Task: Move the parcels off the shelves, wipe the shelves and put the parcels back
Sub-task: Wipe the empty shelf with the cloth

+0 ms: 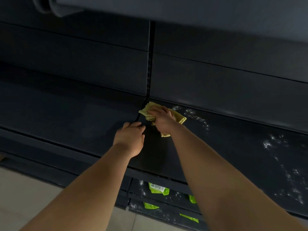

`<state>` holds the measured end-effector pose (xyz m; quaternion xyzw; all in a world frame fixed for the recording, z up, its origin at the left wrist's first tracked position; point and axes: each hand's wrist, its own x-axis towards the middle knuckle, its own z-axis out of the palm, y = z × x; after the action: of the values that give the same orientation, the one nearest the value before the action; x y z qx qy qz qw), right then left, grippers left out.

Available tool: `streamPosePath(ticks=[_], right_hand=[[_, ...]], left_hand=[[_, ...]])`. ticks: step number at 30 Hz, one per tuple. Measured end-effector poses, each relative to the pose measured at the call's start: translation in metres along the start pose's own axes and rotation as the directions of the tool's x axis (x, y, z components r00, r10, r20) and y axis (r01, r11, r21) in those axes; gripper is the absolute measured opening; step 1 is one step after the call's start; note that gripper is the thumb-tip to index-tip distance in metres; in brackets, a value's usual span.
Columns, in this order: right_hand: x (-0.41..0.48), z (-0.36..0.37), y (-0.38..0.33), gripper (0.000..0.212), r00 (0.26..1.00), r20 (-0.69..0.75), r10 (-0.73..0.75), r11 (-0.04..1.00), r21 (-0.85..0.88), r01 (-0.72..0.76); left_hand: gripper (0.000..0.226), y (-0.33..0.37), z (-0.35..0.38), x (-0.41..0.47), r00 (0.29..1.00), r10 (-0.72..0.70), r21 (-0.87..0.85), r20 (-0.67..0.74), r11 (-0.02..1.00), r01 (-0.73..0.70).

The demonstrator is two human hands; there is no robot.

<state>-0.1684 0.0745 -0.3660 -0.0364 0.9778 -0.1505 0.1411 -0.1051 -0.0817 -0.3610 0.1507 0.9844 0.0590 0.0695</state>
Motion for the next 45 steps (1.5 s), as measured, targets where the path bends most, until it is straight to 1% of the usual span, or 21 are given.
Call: streamPosePath(ticks=[3,5,7,9,11,13,15,17,22,25,30,37,41,45], right_hand=[[0.007,-0.006,0.002,0.072,0.997,-0.036,0.070,0.997,0.024,-0.069],[0.006,-0.007,0.009,0.075,0.985,-0.088,0.146,0.989,0.046,-0.143],[0.002,-0.008,0.022,0.078,0.967,-0.118,0.227,0.974,0.019,-0.226],[-0.003,-0.008,0.033,0.080,0.942,-0.112,0.316,0.949,0.031,-0.314],[-0.005,-0.008,0.033,0.083,0.926,-0.078,0.370,0.927,0.098,-0.362],[-0.003,-0.004,0.023,0.087,0.944,-0.045,0.326,0.936,0.159,-0.315],[0.001,0.001,0.012,0.080,0.974,-0.043,0.224,0.964,0.158,-0.215],[0.007,0.003,0.009,0.071,0.988,-0.048,0.149,0.982,0.121,-0.142],[0.011,0.001,0.026,0.061,0.990,-0.079,0.116,0.993,-0.028,-0.119],[0.007,-0.003,0.044,0.060,0.977,-0.090,0.192,0.980,-0.038,-0.196],[-0.004,-0.013,0.065,0.062,0.944,-0.031,0.329,0.943,0.059,-0.326],[-0.047,-0.020,0.104,0.067,0.844,0.003,0.536,0.833,0.160,-0.530],[-0.073,-0.017,0.113,0.070,0.799,0.011,0.601,0.784,0.184,-0.593],[-0.094,-0.008,0.113,0.067,0.776,0.015,0.630,0.759,0.201,-0.620]], left_hand=[[0.047,0.009,-0.003,0.009,0.998,-0.028,0.015,0.057,1.000,0.027],[0.046,0.014,-0.006,0.013,0.995,-0.045,0.026,0.089,0.999,0.043],[0.045,0.016,-0.008,0.014,0.992,-0.059,0.031,0.110,0.998,0.056],[0.046,0.018,-0.009,0.014,0.990,-0.072,0.031,0.125,0.997,0.068],[0.048,0.020,-0.008,0.013,0.988,-0.078,0.028,0.133,0.997,0.075],[0.051,0.022,-0.009,0.014,0.987,-0.089,0.036,0.133,0.996,0.085],[0.053,0.024,-0.010,0.015,0.985,-0.100,0.036,0.137,0.995,0.096],[0.052,0.027,-0.009,0.015,0.985,-0.113,0.029,0.132,0.993,0.110],[0.057,0.033,-0.003,0.014,0.984,-0.136,0.027,0.115,0.991,0.134],[0.057,0.041,-0.002,0.014,0.988,-0.111,0.003,0.105,0.994,0.112],[0.056,0.052,0.000,0.014,0.988,-0.120,-0.007,0.101,0.993,0.121],[0.059,0.061,0.001,0.005,0.989,-0.104,0.003,0.107,0.995,0.104],[0.058,0.064,0.003,-0.003,0.990,-0.087,0.007,0.108,0.996,0.086],[0.058,0.064,0.006,-0.015,0.994,-0.063,-0.010,0.091,0.998,0.064]])
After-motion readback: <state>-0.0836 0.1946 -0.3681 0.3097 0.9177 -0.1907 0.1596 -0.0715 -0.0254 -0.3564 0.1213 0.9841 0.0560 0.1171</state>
